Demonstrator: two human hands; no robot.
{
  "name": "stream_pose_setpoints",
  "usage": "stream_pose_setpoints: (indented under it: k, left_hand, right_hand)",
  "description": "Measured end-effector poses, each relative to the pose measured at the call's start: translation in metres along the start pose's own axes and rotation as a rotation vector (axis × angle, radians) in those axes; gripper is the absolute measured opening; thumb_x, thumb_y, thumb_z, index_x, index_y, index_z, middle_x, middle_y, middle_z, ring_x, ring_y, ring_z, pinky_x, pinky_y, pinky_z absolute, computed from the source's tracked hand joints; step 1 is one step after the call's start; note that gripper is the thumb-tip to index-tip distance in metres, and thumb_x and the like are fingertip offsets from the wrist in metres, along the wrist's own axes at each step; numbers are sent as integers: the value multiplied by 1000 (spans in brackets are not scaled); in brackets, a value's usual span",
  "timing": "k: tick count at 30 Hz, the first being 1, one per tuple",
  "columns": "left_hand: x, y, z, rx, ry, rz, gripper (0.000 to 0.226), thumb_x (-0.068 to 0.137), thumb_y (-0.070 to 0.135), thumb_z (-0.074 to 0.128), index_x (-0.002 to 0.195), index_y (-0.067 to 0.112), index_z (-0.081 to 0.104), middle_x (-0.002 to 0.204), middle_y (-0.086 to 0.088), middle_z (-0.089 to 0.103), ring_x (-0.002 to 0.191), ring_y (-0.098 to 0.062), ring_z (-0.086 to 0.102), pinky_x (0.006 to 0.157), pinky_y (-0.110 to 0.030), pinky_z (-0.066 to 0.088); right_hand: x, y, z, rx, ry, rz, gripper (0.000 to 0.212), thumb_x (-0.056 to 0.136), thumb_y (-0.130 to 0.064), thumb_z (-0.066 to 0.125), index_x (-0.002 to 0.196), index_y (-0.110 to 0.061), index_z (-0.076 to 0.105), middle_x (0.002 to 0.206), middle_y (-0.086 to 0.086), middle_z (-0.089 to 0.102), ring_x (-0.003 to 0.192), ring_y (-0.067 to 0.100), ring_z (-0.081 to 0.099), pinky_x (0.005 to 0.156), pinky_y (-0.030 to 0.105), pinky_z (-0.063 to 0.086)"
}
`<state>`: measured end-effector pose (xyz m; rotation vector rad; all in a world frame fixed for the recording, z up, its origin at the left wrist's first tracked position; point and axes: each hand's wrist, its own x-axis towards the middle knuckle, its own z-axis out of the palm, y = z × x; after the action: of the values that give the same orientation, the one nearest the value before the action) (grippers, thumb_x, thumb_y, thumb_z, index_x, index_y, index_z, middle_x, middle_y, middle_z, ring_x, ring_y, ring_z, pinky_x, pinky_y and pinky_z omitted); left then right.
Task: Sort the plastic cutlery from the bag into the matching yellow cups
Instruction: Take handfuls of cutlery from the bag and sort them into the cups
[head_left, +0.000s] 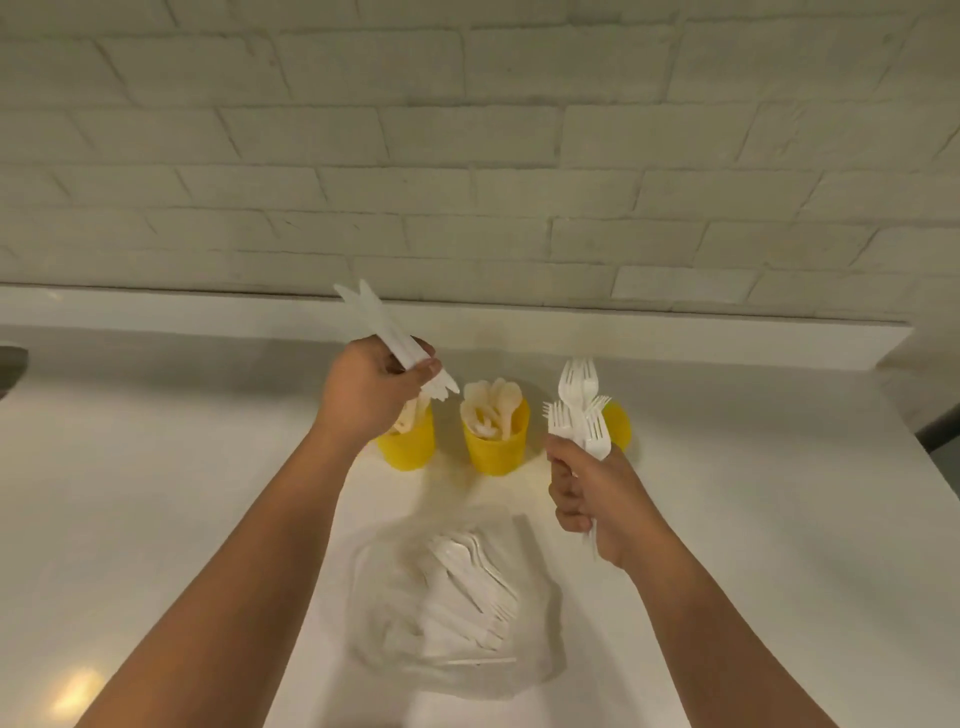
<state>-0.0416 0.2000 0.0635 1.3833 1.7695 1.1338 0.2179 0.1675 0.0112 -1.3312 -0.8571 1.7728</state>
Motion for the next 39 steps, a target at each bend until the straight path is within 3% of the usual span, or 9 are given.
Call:
stream_pose_setpoints:
  k: [5, 7, 10, 15, 20, 24, 27, 33, 39]
  left_hand:
    - [4, -31, -43, 97, 74, -49, 3, 90, 27, 79, 89, 28, 76, 86, -1, 79, 79, -23, 76, 78, -43, 62]
    - [4, -37, -48, 201, 78, -43, 4, 90, 28, 78, 88, 28, 74, 83, 4, 76, 78, -18, 74, 70, -33, 55]
    - [7, -44, -42, 309, 70, -43, 7, 90, 28, 79, 94, 24, 75, 82, 7, 73, 76, -11, 69, 63, -24, 46]
    - [21, -62, -30, 383, 13, -77, 18, 87, 30, 81, 102, 20, 78, 87, 7, 74, 78, -9, 68, 63, -20, 45]
    - [27, -77, -26, 416, -54, -114, 22, 85, 29, 83, 104, 17, 80, 94, 1, 77, 89, -18, 73, 71, -25, 48]
    - [29, -84, -23, 495, -119, -106, 36, 82, 40, 84, 108, 18, 74, 95, 5, 72, 92, -19, 70, 73, -27, 49]
    - [29, -83, -20, 458, -37, -20, 49, 79, 47, 85, 114, 19, 66, 100, 5, 70, 89, -17, 65, 77, -28, 49]
    - [32, -80, -15, 406, 137, 178, 18, 95, 35, 69, 105, 19, 68, 93, 3, 73, 83, -19, 70, 76, -30, 55]
    - [42, -83, -12, 625, 113, 169, 22, 95, 35, 59, 90, 14, 63, 89, -1, 60, 83, -29, 64, 66, -30, 48]
  right_hand:
    - [6, 9, 25, -52, -52, 1, 22, 96, -14, 61, 78, -11, 47, 58, 6, 34, 47, 15, 24, 45, 25, 19]
    - [10, 8, 32, -44, -69, -38, 21, 99, -13, 58, 81, -11, 48, 61, 8, 36, 49, 17, 27, 46, 27, 23]
    - [15, 6, 39, -41, -95, -90, 20, 104, -16, 54, 85, -10, 50, 61, 6, 37, 52, 19, 30, 47, 28, 28]
    - [17, 4, 45, -43, -122, -117, 21, 106, -21, 54, 88, -10, 53, 59, 1, 35, 50, 16, 31, 47, 27, 32]
    - [17, 4, 45, -102, -75, -112, 20, 105, -22, 55, 90, -9, 55, 58, 0, 35, 46, 13, 28, 46, 26, 27]
    - [19, 7, 43, -117, -45, -99, 20, 104, -23, 57, 93, -7, 56, 58, 0, 36, 46, 14, 29, 45, 26, 27]
    - [19, 7, 44, -123, -40, -90, 18, 103, -21, 59, 93, -6, 57, 57, -1, 37, 46, 14, 29, 45, 26, 27]
    - [17, 4, 44, -114, -17, -97, 17, 101, -22, 61, 90, -8, 60, 57, -1, 38, 47, 14, 29, 46, 26, 26]
    - [15, 3, 46, -114, -19, -95, 17, 102, -22, 60, 91, -8, 60, 55, -2, 38, 47, 14, 30, 45, 26, 26]
